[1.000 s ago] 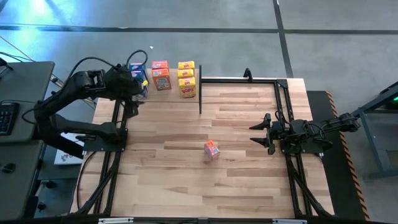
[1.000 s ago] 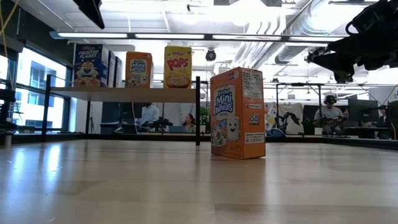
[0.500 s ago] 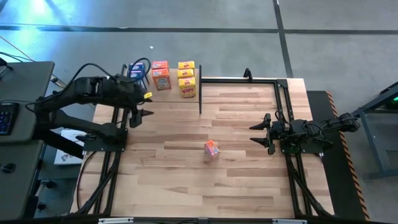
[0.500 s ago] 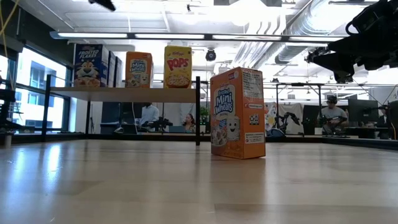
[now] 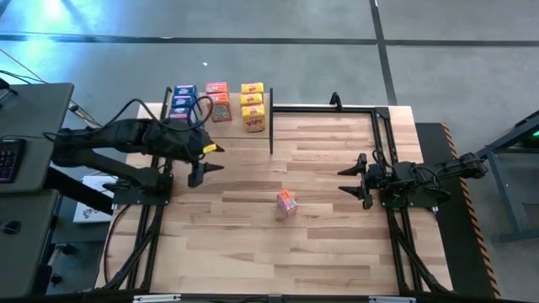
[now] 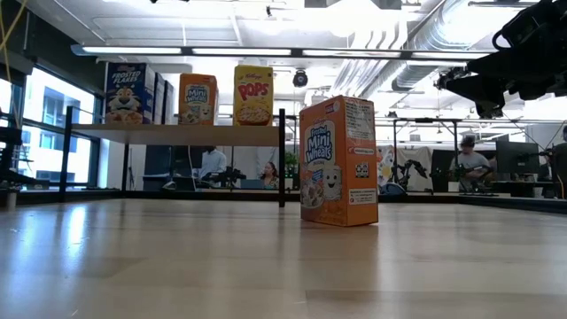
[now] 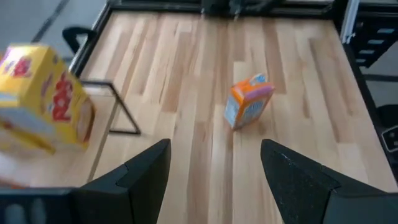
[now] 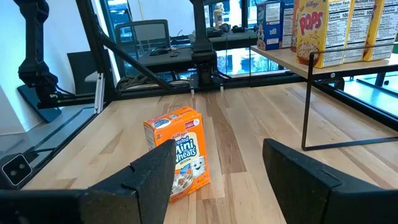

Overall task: Stack cereal on shelf
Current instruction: Put the orange cereal box on the shelf aligned with the other orange cereal boxes

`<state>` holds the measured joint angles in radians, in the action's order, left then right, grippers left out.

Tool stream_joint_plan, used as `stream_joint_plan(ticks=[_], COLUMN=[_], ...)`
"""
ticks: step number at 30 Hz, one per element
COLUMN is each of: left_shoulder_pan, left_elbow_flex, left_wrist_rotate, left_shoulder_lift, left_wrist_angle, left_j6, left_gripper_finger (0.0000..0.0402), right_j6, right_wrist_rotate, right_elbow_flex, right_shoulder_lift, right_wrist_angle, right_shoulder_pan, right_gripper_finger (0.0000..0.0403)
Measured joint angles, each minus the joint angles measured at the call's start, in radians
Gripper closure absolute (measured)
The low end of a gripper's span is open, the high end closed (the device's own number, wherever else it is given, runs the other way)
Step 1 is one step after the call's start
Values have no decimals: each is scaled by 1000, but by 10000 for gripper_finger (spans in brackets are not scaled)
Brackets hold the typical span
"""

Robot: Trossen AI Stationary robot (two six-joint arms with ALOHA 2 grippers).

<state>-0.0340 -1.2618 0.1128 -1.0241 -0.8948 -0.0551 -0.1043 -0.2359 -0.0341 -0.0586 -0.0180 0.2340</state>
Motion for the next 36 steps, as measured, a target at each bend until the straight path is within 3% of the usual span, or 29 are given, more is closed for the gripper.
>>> stream_joint_plan(ticks=[8, 19, 29, 36], left_shoulder_pan=[-84, -169, -217, -218], left_elbow_flex=[100, 185, 235, 283], left_wrist_rotate=[57, 181, 358, 458], left_shoulder_lift=[1, 3, -4, -6], left_wrist_angle=[172, 290, 319, 317], left_j6=[7, -17, -109, -234], left_gripper_finger=[161, 161, 161, 161], right_j6=[0, -3, -27, -26], right_wrist_rotate=[0, -2, 0, 2], right_elbow_flex=[0, 0, 0, 0], right_shoulder_lift=[0, 0, 0, 0], right_wrist_angle=[0, 0, 0, 0], right_shoulder_pan=[0, 0, 0, 0], right_gripper_finger=[169, 169, 166, 130])
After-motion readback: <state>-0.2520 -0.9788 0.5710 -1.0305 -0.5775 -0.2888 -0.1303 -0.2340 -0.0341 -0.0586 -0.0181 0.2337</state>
